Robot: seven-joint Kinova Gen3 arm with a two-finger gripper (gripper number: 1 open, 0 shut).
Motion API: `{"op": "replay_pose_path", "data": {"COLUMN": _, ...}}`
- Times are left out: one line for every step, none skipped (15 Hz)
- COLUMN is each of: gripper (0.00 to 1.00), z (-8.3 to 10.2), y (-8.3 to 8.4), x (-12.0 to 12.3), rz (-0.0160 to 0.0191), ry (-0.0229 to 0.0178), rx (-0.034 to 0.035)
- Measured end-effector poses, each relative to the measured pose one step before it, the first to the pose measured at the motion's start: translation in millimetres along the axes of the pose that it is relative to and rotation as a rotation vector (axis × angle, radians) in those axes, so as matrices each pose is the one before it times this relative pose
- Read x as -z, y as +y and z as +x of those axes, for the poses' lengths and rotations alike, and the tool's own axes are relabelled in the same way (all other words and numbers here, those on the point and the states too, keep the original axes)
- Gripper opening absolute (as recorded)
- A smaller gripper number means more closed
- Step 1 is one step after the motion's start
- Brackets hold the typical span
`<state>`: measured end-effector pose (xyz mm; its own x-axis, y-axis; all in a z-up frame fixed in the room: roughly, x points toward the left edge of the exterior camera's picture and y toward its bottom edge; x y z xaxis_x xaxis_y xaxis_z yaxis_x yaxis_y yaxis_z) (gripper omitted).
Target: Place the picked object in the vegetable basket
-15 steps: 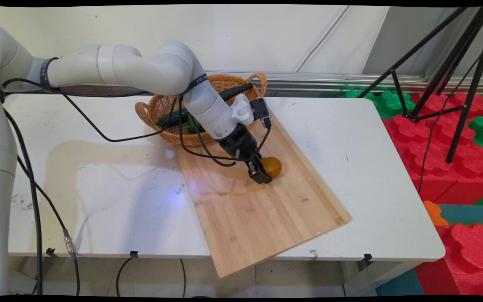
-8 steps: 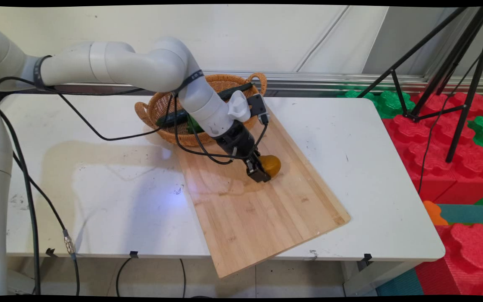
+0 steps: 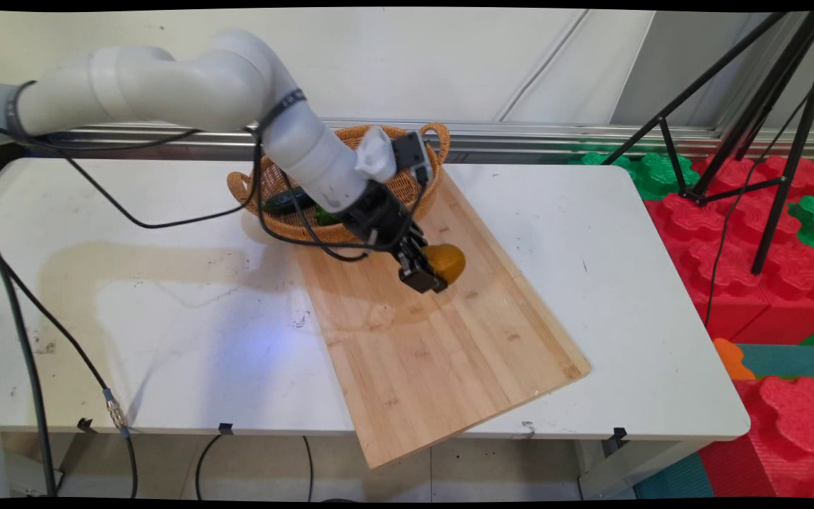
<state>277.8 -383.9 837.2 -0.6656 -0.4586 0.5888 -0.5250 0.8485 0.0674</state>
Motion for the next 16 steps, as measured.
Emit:
{"op": "replay_pose_path", "data": {"gripper": 0.00, "z": -0.81, "y": 1.52, "x": 9.85, "rz": 0.00176, "ry": 0.00967, "rx": 0.00052}}
{"op": "replay_pose_path", "data": {"gripper": 0.00, "z": -0.50, "y": 0.81, "x": 6.68, "rz": 0.00146, "ry": 0.00680, "rx": 0.00055}}
{"op": "replay_pose_path", "data": {"gripper": 0.00, "z": -0.98, "y": 1.47, "x": 10.62, "rz": 0.00098, "ry": 0.01060, "rx": -0.00073}}
{"op": "replay_pose_path", "data": {"gripper": 0.00, "z": -1.46, "y": 1.51, "x": 12.42, "rz": 0.00225, "ry": 0.01223, "rx": 0.00013}}
{"op": "replay_pose_path", "data": {"gripper": 0.00, "z": -1.46, "y": 1.25, "x": 12.26, "rz": 0.00259, "ry": 0.01219, "rx": 0.00050}}
{"op": "replay_pose_path", "data": {"gripper": 0.00, "z": -1.71, "y": 0.74, "x": 11.03, "rz": 0.00250, "ry": 0.00984, "rx": 0.00023}}
{"op": "replay_pose_path", "data": {"gripper": 0.00, "z": -1.77, "y": 0.50, "x": 12.57, "rz": 0.00374, "ry": 0.01037, "rx": -0.00034}}
{"op": "replay_pose_path", "data": {"gripper": 0.00, "z": -2.12, "y": -0.25, "x": 13.02, "rz": 0.00538, "ry": 0.01032, "rx": 0.00004}}
{"op": "replay_pose_path", "data": {"gripper": 0.00, "z": -1.94, "y": -0.87, "x": 11.23, "rz": 0.00556, "ry": 0.00843, "rx": 0.00100}}
{"op": "replay_pose_path", "data": {"gripper": 0.00, "z": -1.12, "y": -0.89, "x": 7.38, "rz": 0.00392, "ry": 0.00558, "rx": 0.00070}}
{"op": "replay_pose_path", "data": {"gripper": 0.00, "z": -1.83, "y": -2.04, "x": 11.02, "rz": 0.00601, "ry": 0.00746, "rx": 0.00264}}
{"op": "replay_pose_path", "data": {"gripper": 0.00, "z": -1.06, "y": -1.62, "x": 7.16, "rz": 0.00461, "ry": 0.00521, "rx": 0.00218}}
{"op": "replay_pose_path", "data": {"gripper": 0.00, "z": -1.80, "y": -3.37, "x": 10.81, "rz": 0.00892, "ry": 0.00849, "rx": 0.00632}}
{"op": "replay_pose_path", "data": {"gripper": 0.00, "z": -0.86, "y": -2.43, "x": 6.80, "rz": 0.00596, "ry": 0.00582, "rx": 0.00419}}
{"op": "replay_pose_path", "data": {"gripper": 0.00, "z": -1.29, "y": -4.51, "x": 9.41, "rz": 0.01025, "ry": 0.00736, "rx": 0.00698}}
{"op": "replay_pose_path", "data": {"gripper": 0.00, "z": -0.76, "y": -3.11, "x": 6.07, "rz": 0.00745, "ry": 0.00473, "rx": 0.00451}}
